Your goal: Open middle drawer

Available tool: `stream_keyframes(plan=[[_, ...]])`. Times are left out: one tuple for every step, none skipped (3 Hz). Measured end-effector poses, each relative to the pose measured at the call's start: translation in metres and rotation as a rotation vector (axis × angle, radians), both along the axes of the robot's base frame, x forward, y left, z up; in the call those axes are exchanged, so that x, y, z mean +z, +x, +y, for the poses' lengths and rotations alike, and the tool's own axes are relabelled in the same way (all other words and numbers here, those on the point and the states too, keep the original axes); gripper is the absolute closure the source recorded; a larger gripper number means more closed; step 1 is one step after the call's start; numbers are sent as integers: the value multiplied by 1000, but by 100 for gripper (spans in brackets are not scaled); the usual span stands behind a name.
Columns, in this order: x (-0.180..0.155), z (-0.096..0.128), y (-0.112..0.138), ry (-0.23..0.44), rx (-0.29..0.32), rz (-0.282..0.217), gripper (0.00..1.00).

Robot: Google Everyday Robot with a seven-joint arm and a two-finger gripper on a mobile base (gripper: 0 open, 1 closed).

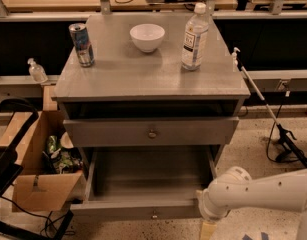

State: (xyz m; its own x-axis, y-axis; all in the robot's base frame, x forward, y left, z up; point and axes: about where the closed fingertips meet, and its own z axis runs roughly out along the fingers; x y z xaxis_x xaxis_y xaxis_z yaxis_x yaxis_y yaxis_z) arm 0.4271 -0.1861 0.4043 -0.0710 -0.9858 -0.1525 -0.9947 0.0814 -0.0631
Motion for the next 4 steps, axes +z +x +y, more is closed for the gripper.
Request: stream_keyframes(plan=[[11,-15,-51,-13,-55,-14,47],[13,-17,-58,-15,-62,-11,70],[15,-17,-58,-15,-62,-11,94],[15,-17,-58,-15,-62,-11,100]])
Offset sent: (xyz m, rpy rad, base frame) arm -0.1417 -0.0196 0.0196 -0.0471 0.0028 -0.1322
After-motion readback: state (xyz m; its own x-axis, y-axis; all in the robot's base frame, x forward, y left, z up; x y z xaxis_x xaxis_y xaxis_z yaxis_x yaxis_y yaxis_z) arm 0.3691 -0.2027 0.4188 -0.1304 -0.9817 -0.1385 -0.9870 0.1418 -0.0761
